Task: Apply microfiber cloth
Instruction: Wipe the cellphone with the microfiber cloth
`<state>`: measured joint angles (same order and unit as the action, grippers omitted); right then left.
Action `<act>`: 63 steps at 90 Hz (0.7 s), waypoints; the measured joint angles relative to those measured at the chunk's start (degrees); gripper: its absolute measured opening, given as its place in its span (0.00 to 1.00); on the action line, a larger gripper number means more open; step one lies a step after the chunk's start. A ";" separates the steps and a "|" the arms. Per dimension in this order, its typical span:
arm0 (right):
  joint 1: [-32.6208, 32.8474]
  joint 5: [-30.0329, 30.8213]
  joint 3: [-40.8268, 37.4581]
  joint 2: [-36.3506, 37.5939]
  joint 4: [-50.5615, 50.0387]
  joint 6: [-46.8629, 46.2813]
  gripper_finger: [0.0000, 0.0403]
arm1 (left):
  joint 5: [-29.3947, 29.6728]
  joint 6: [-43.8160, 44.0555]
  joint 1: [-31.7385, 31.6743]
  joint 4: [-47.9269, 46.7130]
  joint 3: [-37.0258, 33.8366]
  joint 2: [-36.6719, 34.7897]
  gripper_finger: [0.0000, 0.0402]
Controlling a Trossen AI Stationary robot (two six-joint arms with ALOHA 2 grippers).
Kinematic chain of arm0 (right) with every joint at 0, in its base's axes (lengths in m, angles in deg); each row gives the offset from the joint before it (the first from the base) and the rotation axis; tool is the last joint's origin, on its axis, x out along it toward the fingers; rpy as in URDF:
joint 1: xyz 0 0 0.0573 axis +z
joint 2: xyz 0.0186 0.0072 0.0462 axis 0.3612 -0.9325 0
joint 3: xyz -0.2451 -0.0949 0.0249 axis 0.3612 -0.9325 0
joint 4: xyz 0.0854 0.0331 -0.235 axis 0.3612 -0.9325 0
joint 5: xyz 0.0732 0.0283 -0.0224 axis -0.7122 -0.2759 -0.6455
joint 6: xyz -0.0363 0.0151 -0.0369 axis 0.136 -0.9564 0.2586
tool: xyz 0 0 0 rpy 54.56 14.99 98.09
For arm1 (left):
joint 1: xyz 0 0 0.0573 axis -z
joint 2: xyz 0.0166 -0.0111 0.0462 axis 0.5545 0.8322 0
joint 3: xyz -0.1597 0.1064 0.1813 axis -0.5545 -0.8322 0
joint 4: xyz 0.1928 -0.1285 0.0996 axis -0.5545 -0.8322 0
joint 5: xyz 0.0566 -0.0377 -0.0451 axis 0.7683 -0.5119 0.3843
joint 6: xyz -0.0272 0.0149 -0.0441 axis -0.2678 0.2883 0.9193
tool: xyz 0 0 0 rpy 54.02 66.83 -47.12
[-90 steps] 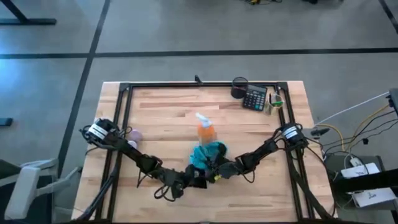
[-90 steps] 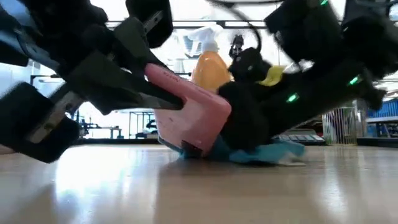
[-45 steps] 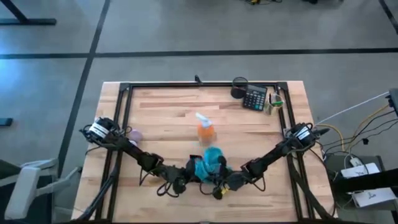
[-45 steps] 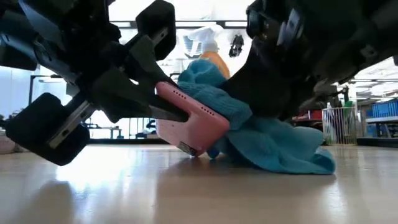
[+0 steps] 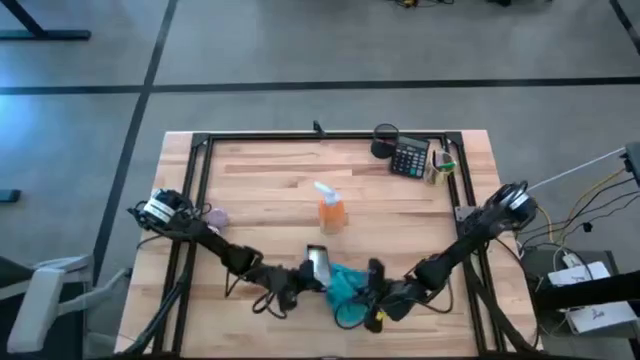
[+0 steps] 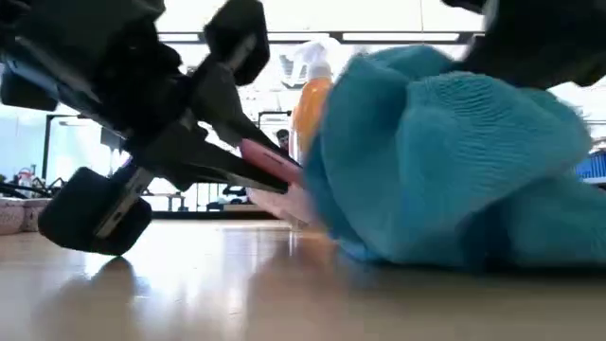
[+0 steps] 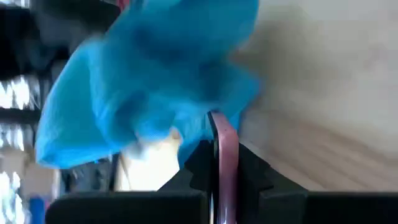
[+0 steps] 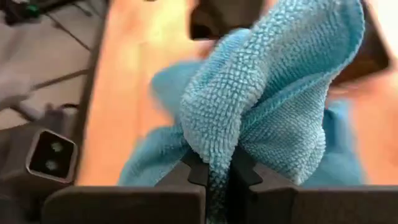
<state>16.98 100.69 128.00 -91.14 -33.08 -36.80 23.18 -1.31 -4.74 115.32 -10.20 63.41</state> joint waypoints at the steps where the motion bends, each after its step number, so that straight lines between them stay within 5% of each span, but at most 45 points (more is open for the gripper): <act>1: 0.00 0.46 -0.01 0.54 -1.46 -0.39 0.00 | -0.03 -0.72 0.13 0.00 0.00 0.00 0.02; 15: -0.43 9.18 -0.38 6.50 -14.73 -2.15 0.00 | -0.47 -9.56 1.32 0.66 0.00 -0.04 0.02; 28: -1.29 9.72 -0.85 7.72 -13.91 1.39 0.00 | -1.31 -10.86 1.58 2.20 0.11 -0.20 0.02; 51: -2.74 7.66 -1.06 0.93 1.72 10.00 0.00 | -4.11 -11.28 3.60 2.54 2.89 -0.31 0.02; 63: -2.97 6.64 -1.07 -4.25 19.25 18.64 0.00 | -4.45 -12.39 4.27 2.21 3.45 -0.32 0.02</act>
<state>14.01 107.33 126.93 -95.38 -13.83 -18.16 18.73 -13.70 -0.47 117.53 -6.75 63.09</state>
